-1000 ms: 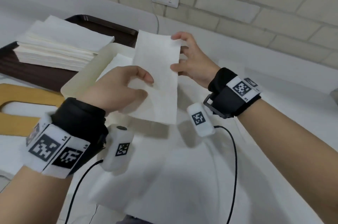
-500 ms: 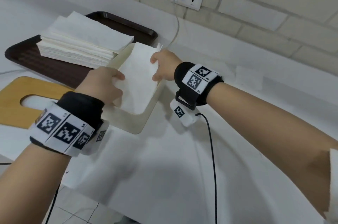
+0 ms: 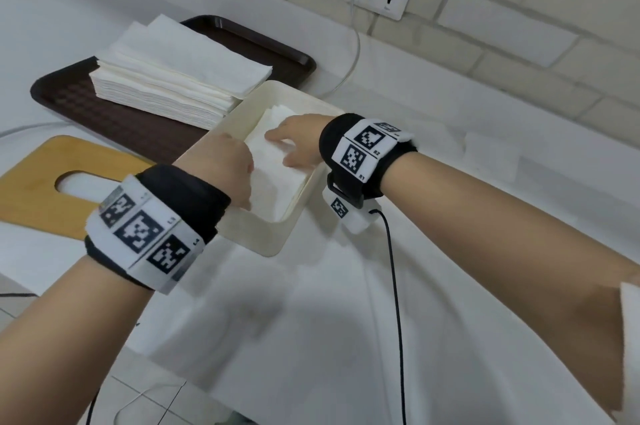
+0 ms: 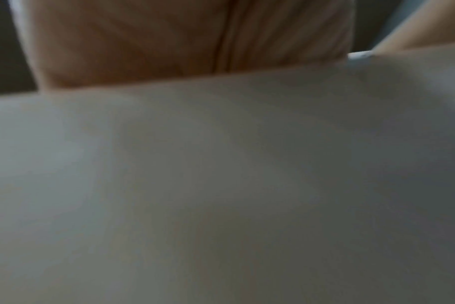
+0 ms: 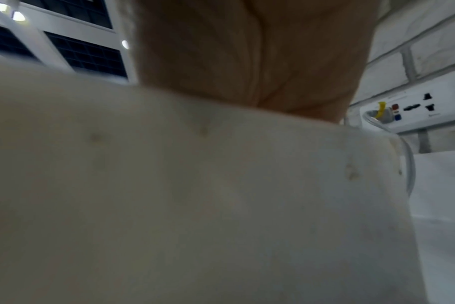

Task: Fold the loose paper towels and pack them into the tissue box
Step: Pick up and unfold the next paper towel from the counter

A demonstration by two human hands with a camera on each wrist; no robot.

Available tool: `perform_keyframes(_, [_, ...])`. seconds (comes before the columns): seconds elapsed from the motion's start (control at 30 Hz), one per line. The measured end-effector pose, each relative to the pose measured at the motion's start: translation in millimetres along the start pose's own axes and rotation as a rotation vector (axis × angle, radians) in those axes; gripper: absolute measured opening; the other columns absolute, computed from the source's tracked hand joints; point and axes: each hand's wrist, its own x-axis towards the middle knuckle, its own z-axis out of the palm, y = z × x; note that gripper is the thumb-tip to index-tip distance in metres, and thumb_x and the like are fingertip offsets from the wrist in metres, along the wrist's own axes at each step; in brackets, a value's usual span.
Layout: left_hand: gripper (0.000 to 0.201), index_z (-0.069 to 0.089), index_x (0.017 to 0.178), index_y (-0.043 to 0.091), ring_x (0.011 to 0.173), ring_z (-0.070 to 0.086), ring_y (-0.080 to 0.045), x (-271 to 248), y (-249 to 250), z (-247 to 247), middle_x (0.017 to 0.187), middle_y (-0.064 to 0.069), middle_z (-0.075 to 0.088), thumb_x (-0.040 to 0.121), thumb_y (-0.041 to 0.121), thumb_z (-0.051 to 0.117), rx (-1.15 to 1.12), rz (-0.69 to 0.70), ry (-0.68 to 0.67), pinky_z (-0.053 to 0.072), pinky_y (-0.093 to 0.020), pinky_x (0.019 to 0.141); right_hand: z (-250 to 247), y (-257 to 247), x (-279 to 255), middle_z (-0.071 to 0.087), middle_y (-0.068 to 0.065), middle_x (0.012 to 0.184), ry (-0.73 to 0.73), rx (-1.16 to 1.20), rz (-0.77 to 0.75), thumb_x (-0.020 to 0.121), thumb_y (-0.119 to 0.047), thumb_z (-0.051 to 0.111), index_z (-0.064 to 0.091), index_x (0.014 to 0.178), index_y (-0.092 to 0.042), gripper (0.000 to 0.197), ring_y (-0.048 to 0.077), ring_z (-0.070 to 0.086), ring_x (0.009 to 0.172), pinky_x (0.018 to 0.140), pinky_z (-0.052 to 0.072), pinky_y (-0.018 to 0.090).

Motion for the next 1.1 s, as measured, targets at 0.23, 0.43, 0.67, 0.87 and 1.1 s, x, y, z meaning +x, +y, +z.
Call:
perform_keyframes(0.23, [0.052, 0.04, 0.137, 0.03, 0.128, 0.038, -0.022, -2, 17, 10, 0.137, -0.003, 0.041, 0.089, 0.045, 0.05, 0.203, 0.104, -0.025, 0.029, -0.032, 0.104, 5, 3, -1, 0.015, -0.002, 0.156, -0.029, 0.051, -0.041, 0.096, -0.031, 0.044, 0.015, 0.148, -0.024, 0.061, 0.021, 0.029, 0.138, 0.11, 0.027, 0.031])
perform_keyframes(0.43, [0.044, 0.043, 0.134, 0.022, 0.108, 0.052, -0.022, 9, 30, 19, 0.119, -0.001, 0.056, 0.093, 0.036, 0.04, 0.433, 0.134, -0.177, 0.04, -0.031, 0.086, 5, 3, 10, 0.025, -0.004, 0.153, -0.063, 0.062, -0.013, 0.09, -0.031, 0.054, 0.019, 0.146, -0.032, 0.067, 0.02, 0.033, 0.135, 0.106, 0.031, 0.03])
perform_keyframes(0.67, [0.047, 0.033, 0.142, 0.024, 0.126, 0.042, -0.024, -5, 34, 8, 0.138, -0.003, 0.045, 0.098, 0.039, 0.032, 0.377, 0.101, -0.203, 0.031, -0.033, 0.103, 2, 7, -23, 0.038, 0.0, 0.146, 0.161, 0.279, 0.018, 0.094, -0.023, 0.046, 0.033, 0.142, -0.023, 0.049, 0.018, 0.041, 0.128, 0.101, 0.034, 0.027])
perform_keyframes(0.87, [0.031, 0.059, 0.119, 0.026, 0.108, 0.055, -0.021, -45, 53, -19, 0.119, 0.001, 0.061, 0.094, 0.037, 0.043, -0.296, 0.154, 0.23, 0.037, -0.029, 0.087, 38, 34, -119, 0.037, 0.002, 0.141, 0.465, 0.613, 0.2, 0.092, -0.027, 0.05, 0.041, 0.135, -0.02, 0.044, 0.018, 0.042, 0.125, 0.104, 0.034, 0.029])
perform_keyframes(1.1, [0.014, 0.063, 0.092, 0.027, 0.079, 0.06, -0.013, -72, 144, 17, 0.081, 0.012, 0.06, 0.091, 0.034, 0.05, -0.511, 0.522, 0.25, 0.043, -0.024, 0.069, 130, 68, -227, 0.041, 0.005, 0.134, 0.306, 0.714, 0.605, 0.091, -0.033, 0.053, 0.043, 0.131, -0.02, 0.043, 0.022, 0.045, 0.12, 0.098, 0.035, 0.03])
